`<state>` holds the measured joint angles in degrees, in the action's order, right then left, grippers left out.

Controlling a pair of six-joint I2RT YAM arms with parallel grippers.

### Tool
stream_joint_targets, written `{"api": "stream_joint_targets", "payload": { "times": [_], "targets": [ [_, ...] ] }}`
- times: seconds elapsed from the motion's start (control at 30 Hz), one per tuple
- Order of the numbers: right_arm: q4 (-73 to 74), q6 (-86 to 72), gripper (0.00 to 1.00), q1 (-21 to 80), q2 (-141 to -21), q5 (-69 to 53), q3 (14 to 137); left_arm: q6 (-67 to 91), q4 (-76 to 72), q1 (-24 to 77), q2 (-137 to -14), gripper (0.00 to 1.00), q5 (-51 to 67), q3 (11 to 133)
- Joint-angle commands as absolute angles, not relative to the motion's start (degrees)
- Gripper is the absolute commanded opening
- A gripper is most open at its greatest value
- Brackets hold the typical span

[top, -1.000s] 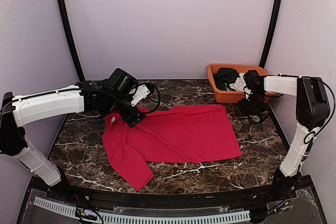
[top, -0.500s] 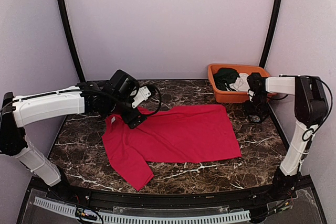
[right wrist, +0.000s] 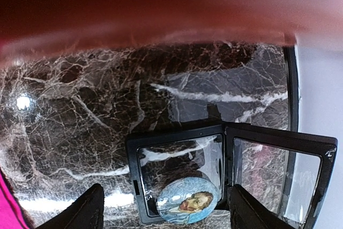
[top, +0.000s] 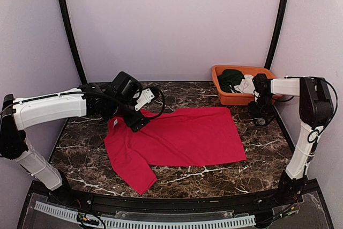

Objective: Pin the brooch onto the clothing
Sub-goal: Adjust the clothing with brooches at the center of the board.

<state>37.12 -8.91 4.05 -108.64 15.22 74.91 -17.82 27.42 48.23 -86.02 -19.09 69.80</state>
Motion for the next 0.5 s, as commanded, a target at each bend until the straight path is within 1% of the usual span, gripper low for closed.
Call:
{"api": "stream_joint_targets", "payload": {
  "times": [0.0,0.23,0.47],
  "targets": [
    [39.16,-9.27,0.78,5.07,-110.12,17.36,73.80,-18.17,27.42,48.67,-85.47,0.99,-18.93,68.88],
    [39.23,-9.96,0.80,6.63,-110.17,20.82,73.07,-18.23,27.35,48.90,-85.34,0.99,-19.29,68.75],
    [33.53,-12.56,0.80,6.95,-103.74,17.54,66.76,-18.49,27.33,49.03,-85.26,0.99,-19.55,68.73]
  ]
}}
